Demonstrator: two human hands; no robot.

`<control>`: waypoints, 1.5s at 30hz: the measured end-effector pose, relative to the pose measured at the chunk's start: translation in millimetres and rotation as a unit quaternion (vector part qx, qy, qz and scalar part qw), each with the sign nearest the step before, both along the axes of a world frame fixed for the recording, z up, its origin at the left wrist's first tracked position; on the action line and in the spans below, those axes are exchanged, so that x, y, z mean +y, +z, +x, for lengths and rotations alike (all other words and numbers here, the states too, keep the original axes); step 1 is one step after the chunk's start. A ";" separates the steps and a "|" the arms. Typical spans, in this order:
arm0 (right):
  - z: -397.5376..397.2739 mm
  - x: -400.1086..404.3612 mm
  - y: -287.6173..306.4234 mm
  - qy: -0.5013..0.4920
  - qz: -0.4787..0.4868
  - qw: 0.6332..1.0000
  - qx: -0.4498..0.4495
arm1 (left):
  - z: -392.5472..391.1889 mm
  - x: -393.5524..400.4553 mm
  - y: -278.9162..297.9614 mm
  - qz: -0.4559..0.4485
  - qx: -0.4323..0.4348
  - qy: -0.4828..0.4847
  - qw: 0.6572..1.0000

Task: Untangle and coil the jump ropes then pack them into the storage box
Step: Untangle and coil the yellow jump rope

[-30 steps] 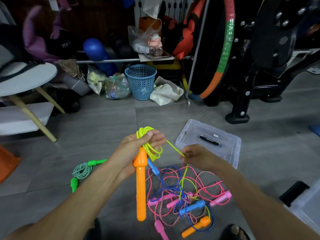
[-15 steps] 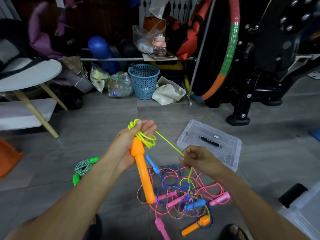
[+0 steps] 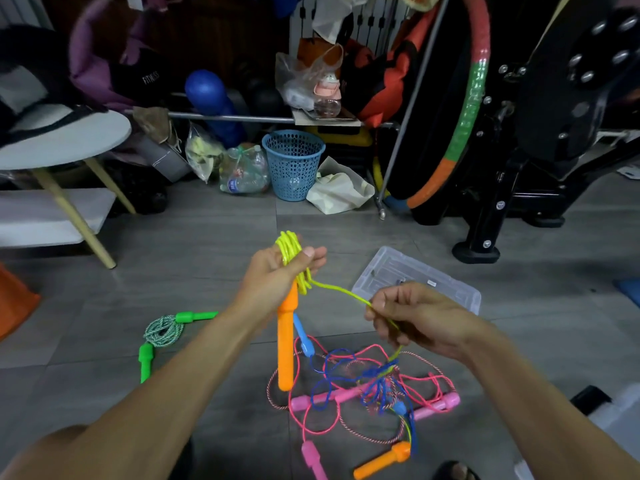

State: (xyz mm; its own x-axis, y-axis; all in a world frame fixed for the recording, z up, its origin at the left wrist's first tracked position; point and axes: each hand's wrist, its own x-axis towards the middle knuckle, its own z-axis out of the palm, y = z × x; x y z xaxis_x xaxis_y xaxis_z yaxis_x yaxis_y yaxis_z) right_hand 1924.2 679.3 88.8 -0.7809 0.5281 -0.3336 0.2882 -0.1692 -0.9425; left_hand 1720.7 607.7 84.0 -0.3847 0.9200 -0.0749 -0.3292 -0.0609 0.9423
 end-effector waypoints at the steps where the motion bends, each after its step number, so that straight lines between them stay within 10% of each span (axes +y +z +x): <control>1: -2.4 -1.2 0.7 0.020 0.007 1.000 -0.015 | 5.2 -1.1 1.5 0.003 0.032 -0.013 0.999; 8: -19.7 -5.4 12.9 0.035 0.084 0.996 0.016 | 14.2 -5.7 -6.0 -0.050 0.098 -0.151 0.982; 20: -26.7 6.0 15.2 -0.103 0.239 0.963 0.064 | 12.7 -16.7 -2.5 -0.070 -0.036 -0.361 0.929; 31: 11.1 39.4 -64.8 -0.039 0.249 0.953 -0.166 | 3.8 -4.2 5.9 -0.061 -0.156 -0.074 0.983; 36: -1.0 30.4 -29.5 -0.206 0.140 0.968 0.034 | -1.8 -0.8 8.1 -0.051 -0.151 -0.034 0.987; 41: 7.2 26.1 -22.7 -0.229 0.090 0.968 0.040 | -4.8 -5.1 12.6 -0.061 -0.125 -0.040 0.989; 45: -2.9 31.6 -31.0 -0.220 0.303 0.918 -0.131 | -1.0 -6.9 10.9 -0.080 -0.099 -0.059 0.990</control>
